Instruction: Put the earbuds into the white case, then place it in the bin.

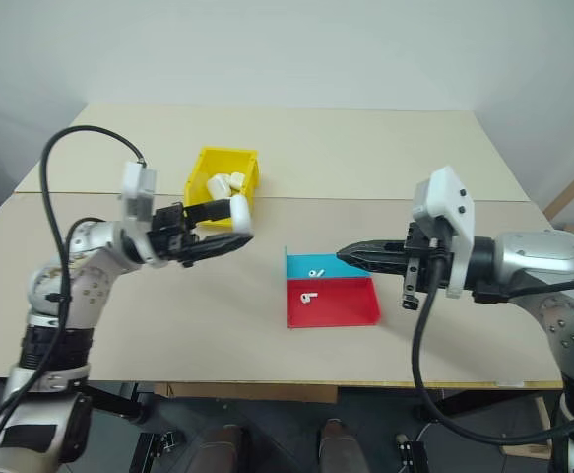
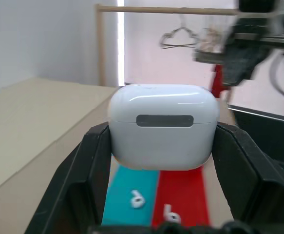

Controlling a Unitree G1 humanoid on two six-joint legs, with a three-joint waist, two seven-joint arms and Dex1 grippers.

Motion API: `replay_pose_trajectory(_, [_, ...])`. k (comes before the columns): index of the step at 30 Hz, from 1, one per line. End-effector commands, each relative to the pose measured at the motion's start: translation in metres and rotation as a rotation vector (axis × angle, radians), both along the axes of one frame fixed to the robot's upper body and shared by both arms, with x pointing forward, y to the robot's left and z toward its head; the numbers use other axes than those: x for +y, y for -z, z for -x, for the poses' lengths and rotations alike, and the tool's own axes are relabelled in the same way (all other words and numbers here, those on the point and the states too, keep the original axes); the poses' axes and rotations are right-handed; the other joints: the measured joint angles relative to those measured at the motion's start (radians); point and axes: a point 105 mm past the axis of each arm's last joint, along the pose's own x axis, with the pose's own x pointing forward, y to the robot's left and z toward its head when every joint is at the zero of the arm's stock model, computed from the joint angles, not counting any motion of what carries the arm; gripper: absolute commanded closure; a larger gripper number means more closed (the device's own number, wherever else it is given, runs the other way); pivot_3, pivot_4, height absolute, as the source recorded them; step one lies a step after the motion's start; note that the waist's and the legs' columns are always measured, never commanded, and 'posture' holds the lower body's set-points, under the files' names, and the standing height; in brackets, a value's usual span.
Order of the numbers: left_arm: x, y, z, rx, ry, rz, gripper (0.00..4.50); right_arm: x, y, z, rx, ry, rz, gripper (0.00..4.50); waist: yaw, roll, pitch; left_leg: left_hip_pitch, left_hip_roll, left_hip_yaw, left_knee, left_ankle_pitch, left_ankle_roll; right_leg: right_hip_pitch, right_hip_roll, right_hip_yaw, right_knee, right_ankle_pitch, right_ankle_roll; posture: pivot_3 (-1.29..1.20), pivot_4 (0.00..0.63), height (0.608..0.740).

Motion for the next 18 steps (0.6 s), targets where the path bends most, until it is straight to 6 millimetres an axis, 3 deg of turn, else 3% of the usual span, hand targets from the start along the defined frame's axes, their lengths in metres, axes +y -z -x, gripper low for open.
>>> replay_pose_trajectory(1, [0.013,-0.028,-0.043,-0.072,-0.383,0.086,1.72,0.004,-0.011,-0.001,-0.078,0.034,-0.026,4.48,0.011,0.000,0.000,0.000,0.000,0.000,0.000,0.000,0.000,0.000,0.000,0.000,0.000,0.000,0.000,0.00,0.150,0.740])
replay_pose_trajectory(4, [0.023,-0.028,-0.077,-0.057,-0.645,0.088,1.72,0.005,-0.015,-0.004,-0.092,0.064,-0.049,4.48,0.021,-0.001,0.000,-0.001,-0.001,0.000,0.000,0.000,0.000,-0.001,0.000,0.000,0.000,0.001,0.000,0.00,0.150,0.740])
replay_pose_trajectory(7, [0.022,-0.021,-0.102,-0.050,-0.788,0.027,1.72,0.006,-0.017,-0.008,-0.101,0.093,-0.068,4.48,0.021,-0.001,0.000,-0.001,-0.002,0.000,0.000,0.000,0.000,-0.001,-0.001,0.000,-0.001,0.001,0.000,0.00,0.150,0.740])
replay_pose_trajectory(10, [0.021,-0.012,-0.125,-0.026,-0.902,-0.025,1.72,0.008,-0.018,-0.010,-0.112,0.110,-0.081,4.48,0.021,-0.001,0.000,-0.001,-0.002,0.000,0.000,0.000,0.000,-0.001,-0.001,0.000,-0.001,0.001,0.000,0.00,0.150,0.740])
replay_pose_trajectory(15, [0.014,-0.001,-0.142,0.016,-0.949,-0.063,1.72,0.009,-0.022,-0.007,-0.124,0.119,-0.099,4.48,0.021,-0.001,0.000,-0.003,-0.002,0.000,0.000,0.000,0.000,-0.002,-0.001,0.000,-0.001,0.001,0.000,0.00,0.150,0.740])
replay_pose_trajectory(18, [0.013,0.003,-0.147,0.029,-0.981,-0.100,0.73,0.009,-0.022,-0.004,-0.131,0.123,-0.101,4.50,0.021,-0.001,0.000,-0.004,-0.002,0.000,0.000,0.000,0.000,-0.003,-0.001,0.000,-0.001,0.001,0.001,0.00,0.150,0.740])
